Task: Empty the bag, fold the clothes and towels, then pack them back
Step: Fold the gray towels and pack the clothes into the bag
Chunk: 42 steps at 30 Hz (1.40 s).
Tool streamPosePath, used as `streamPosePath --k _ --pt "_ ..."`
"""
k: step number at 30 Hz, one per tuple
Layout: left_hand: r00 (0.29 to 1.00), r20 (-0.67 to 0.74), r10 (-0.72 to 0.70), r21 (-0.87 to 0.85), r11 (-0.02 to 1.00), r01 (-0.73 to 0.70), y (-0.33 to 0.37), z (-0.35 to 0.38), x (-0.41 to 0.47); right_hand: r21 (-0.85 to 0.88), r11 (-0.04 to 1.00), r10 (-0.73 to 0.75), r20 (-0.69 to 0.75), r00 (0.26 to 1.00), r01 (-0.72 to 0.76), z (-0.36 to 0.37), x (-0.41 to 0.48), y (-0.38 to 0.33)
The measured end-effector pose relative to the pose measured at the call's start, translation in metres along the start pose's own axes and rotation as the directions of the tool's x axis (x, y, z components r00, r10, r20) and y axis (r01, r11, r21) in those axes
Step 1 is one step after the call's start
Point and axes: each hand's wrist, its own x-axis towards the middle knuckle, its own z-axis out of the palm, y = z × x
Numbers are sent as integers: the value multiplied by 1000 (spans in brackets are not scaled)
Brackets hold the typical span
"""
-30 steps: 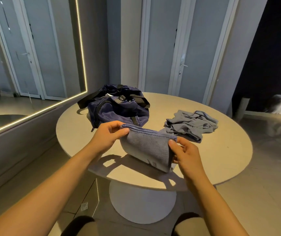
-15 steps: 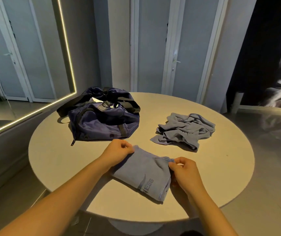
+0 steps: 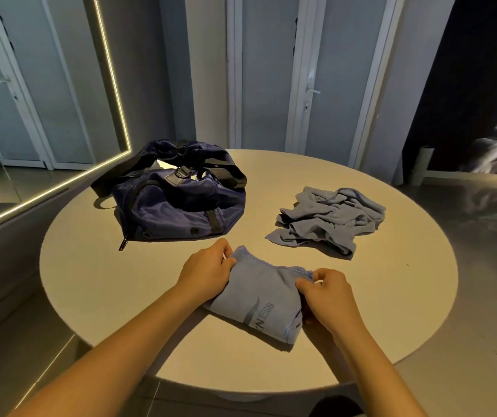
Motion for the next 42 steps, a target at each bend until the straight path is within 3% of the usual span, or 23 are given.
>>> streamPosePath --k 9,11,12,14,15,17,19,23,27,31,33,35,37,39,42 --pt "995 -55 -84 288 953 97 6 -1 -17 -100 995 1 -62 998 -7 4 10 -3" --pt "986 -148 81 331 943 -28 8 -5 -21 -114 993 5 -45 999 -10 3 13 -5" --pt "963 -165 215 304 939 -158 10 -6 -23 -119 993 7 -36 999 -11 2 14 -5" --pt "909 -24 416 205 892 -403 14 -6 -24 -134 991 22 -21 1000 -24 1 14 -6" --pt "894 98 436 150 882 -447 15 -4 -23 -136 990 30 -17 999 -33 1 14 -6" --pt "870 310 384 122 891 -437 11 4 -19 -130 991 34 -16 999 -36 0 12 -7" --pt "860 386 333 146 899 -413 5 12 -16 -102 994 28 -21 999 -30 -2 6 -10" --pt "904 360 232 222 919 -325 5 20 -20 -50 999 13 38 999 -11 -6 -24 -15" --pt "952 292 89 276 945 -173 13 27 -33 -222 973 -41 86 995 59 -6 -44 -9" --pt "963 270 27 298 948 -111 18 29 -44 -456 883 -100 51 994 113 -8 -49 -10" --pt "969 245 23 300 949 -98 20 30 -48 -542 826 -198 -18 980 157 -9 -53 -13" --pt "973 227 27 300 949 -96 20 31 -48 -510 776 -450 -37 892 370 -7 -57 -13" --pt "974 223 41 290 951 -107 19 31 -48 -409 659 -648 119 753 632 -4 -59 -8" --pt "969 233 77 285 948 -143 15 30 -47 -256 659 -641 301 706 707 -3 -61 4" --pt "956 232 178 249 939 -236 5 23 -48 -152 774 -529 381 759 615 -11 -61 24"
